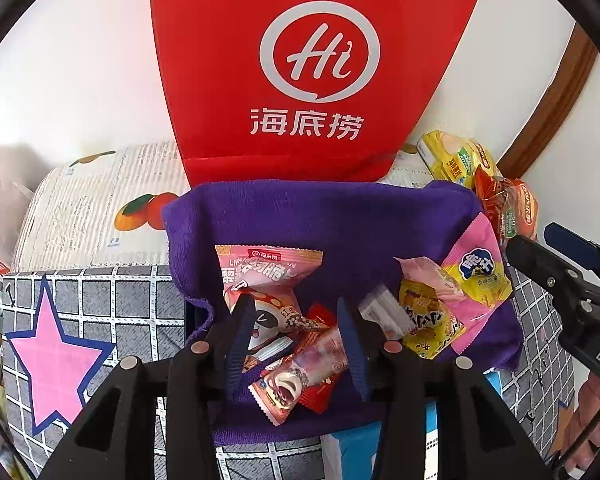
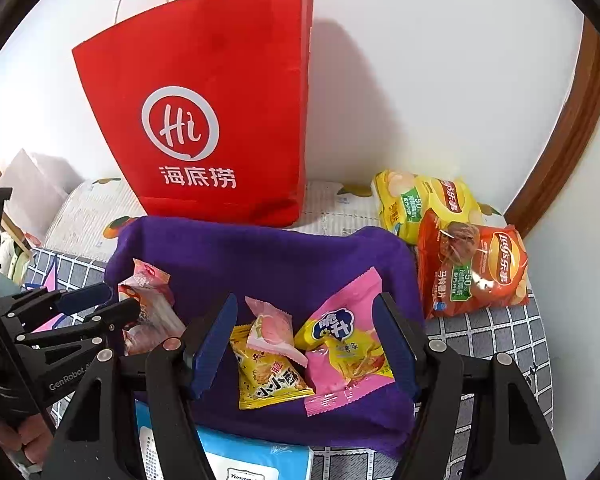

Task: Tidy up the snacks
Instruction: 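Move both tools back to the snack pile beside the blue tissue box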

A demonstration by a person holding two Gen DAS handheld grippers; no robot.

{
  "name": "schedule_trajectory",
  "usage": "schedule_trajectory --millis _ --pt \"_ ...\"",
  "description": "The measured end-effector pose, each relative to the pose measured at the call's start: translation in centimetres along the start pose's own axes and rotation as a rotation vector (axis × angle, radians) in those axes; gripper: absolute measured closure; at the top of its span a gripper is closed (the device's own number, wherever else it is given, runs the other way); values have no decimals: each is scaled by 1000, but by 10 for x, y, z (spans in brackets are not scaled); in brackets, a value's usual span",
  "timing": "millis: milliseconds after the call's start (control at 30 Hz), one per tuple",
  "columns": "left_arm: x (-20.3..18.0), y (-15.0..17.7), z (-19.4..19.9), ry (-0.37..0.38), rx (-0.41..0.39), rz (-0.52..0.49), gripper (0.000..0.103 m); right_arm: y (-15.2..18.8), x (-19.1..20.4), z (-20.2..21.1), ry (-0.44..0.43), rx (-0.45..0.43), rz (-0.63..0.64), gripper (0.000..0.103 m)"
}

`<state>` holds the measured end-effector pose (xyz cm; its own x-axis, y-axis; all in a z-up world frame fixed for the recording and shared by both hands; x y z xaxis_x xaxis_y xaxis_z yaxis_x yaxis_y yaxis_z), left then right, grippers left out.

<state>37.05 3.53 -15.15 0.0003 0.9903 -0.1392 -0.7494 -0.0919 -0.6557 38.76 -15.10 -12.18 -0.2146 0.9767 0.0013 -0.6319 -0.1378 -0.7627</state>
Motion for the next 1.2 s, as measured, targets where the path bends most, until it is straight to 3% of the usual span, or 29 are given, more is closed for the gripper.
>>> schedule_trajectory --millis 500,867,1000,1100,1200 --pt "2 -12 22 35 -54 24 59 -7 17 14 -33 -27 10 33" --pt "9 -22 47 52 -101 51 59 -15 32 49 -8 -130 51 34" --pt "10 -24 58 33 -124 51 59 -1 34 61 -33 -120 41 35" --pt "5 -23 64 37 -131 41 59 18 26 73 -23 -99 15 46" --pt "-2 -23 73 39 -152 24 59 45 14 89 -22 -76 -28 46"
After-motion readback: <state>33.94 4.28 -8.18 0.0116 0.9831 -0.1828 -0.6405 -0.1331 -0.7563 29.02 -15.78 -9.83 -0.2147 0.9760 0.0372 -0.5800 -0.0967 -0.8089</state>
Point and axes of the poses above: each gripper's, at about its wrist camera, not at the fingertips, and z roughly against the way its jaws point, x to its left, y to its underside, the point moved 6 cm from there along -z, roughly the way its jaws point, and after that the axes turned 13 degrees about -x, right-handed, at the moved point
